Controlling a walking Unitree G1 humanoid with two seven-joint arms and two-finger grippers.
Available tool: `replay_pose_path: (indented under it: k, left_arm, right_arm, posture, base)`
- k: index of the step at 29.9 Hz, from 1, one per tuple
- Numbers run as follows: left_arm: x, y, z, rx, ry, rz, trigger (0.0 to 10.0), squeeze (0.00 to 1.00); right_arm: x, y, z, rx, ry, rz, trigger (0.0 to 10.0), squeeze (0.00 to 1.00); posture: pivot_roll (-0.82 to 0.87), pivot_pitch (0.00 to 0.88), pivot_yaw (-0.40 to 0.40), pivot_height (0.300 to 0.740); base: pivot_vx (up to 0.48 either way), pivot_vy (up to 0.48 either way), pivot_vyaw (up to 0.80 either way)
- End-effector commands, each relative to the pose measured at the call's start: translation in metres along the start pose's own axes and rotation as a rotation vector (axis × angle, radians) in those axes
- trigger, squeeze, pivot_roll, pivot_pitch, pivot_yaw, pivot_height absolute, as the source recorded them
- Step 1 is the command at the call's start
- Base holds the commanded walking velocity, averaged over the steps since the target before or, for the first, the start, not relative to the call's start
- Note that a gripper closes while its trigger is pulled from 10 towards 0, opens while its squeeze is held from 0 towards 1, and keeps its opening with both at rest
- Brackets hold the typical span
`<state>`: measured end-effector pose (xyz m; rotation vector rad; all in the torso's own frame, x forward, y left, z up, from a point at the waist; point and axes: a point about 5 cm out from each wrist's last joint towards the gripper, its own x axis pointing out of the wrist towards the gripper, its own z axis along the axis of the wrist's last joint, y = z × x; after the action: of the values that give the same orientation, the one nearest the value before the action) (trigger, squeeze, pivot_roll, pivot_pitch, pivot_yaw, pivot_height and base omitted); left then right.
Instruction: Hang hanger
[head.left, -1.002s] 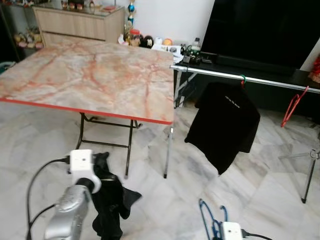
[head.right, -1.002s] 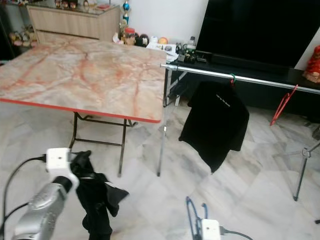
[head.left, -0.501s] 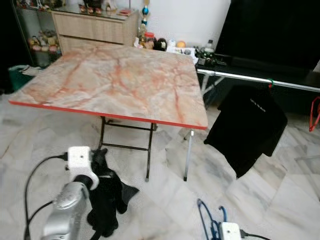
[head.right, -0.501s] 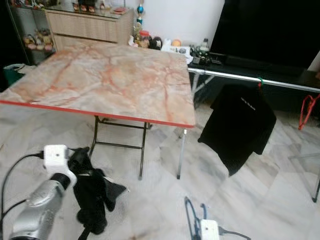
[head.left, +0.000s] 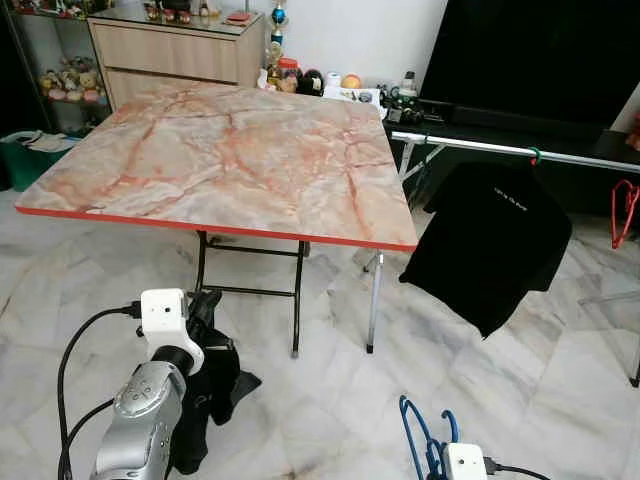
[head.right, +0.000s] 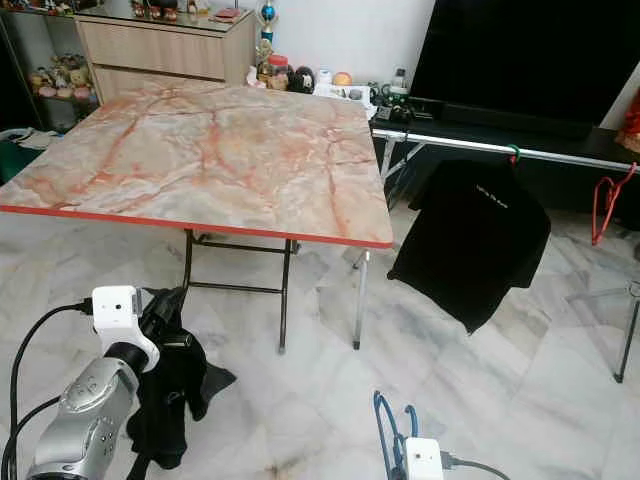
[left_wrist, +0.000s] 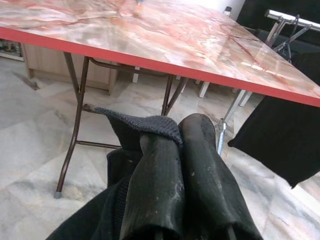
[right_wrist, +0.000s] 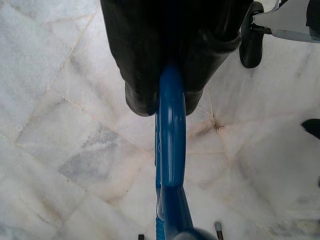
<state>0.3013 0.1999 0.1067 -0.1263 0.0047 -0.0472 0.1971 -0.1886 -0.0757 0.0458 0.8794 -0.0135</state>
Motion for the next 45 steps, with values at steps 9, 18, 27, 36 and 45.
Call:
replay_pose_path:
  k: [9,18,27,36,45]
  left_arm:
    - [0.001,-0.004,0.014,-0.002,-0.069,-0.023,10.0,0.00]
    - [0.013,-0.005,0.046,0.051,-0.158,-0.053,10.0,0.00]
    - [0.039,-0.011,0.102,0.189,-0.296,-0.098,10.0,0.00]
    - [0.074,-0.037,0.198,0.285,-0.509,-0.154,10.0,0.00]
    - [0.088,-0.057,0.235,0.293,-0.581,-0.212,10.0,0.00]
  right_arm:
    - [-0.001,-0.007,0.000,-0.005,0.004,-0.015,10.0,0.00]
    - [-0.001,-0.007,0.001,-0.008,0.005,-0.012,10.0,0.00]
    - [0.000,-0.006,0.002,-0.008,0.003,-0.010,10.0,0.00]
    - [0.000,-0.004,0.003,-0.008,0.003,-0.006,10.0,0.00]
    - [0.001,-0.004,0.004,-0.023,0.008,0.000,10.0,0.00]
  posture:
    - [0.19,0.000,-0.104,0.740]
    - [0.19,0.000,-0.106,0.740]
    - [0.19,0.000,-0.103,0.740]
    - [0.20,0.000,-0.099,0.740]
    - [0.21,0.000,-0.098,0.740]
  base:
    - [0.383,0.000,0.00]
    - [0.480,0.000,0.00]
    - [0.480,0.000,0.00]
    - [0.480,0.000,0.00]
    - [0.480,0.000,0.00]
